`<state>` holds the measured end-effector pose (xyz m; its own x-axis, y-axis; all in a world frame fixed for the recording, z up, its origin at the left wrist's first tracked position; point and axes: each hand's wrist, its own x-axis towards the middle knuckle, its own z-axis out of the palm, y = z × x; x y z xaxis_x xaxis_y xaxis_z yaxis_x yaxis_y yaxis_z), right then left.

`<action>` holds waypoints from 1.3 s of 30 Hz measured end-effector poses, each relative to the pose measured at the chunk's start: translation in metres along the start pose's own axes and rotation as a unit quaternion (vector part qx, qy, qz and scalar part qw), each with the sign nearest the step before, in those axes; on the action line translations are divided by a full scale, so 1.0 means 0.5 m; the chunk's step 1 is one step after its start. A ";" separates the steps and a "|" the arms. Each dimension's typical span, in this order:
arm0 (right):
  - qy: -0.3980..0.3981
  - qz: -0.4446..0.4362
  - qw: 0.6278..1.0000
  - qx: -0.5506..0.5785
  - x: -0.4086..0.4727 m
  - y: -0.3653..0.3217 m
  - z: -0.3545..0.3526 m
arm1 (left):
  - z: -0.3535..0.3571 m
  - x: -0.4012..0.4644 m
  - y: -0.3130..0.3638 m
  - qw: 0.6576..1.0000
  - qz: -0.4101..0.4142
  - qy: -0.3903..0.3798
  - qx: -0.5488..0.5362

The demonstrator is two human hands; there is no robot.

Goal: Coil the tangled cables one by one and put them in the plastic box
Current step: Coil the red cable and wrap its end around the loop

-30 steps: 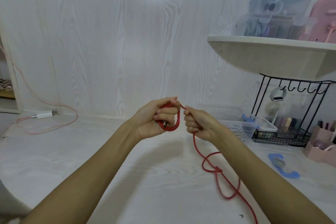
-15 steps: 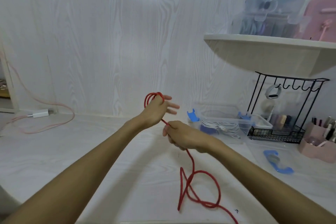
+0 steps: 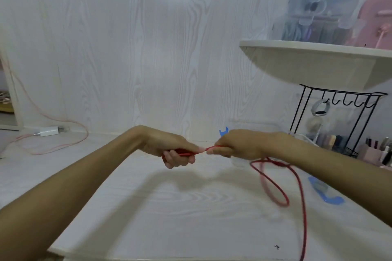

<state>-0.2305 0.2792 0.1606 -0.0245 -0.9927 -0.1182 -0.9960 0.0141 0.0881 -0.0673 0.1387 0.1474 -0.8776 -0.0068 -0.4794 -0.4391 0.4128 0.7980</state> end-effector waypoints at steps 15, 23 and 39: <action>0.436 0.149 0.857 0.230 0.098 -0.072 0.083 | 0.063 0.021 0.098 0.692 0.397 -0.067 -0.599; 0.276 0.126 0.885 0.354 0.093 -0.178 0.114 | 0.015 0.054 0.092 0.742 0.362 0.376 -0.421; -0.163 0.064 0.931 0.320 -0.043 -0.041 -0.014 | 0.014 0.072 -0.002 0.913 0.092 0.333 0.218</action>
<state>-0.2089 0.2995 0.1685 -0.0684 -0.8905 -0.4498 -0.8275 0.3025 -0.4730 -0.0970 0.1443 0.1267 -0.9145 -0.3938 0.0926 -0.2819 0.7844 0.5525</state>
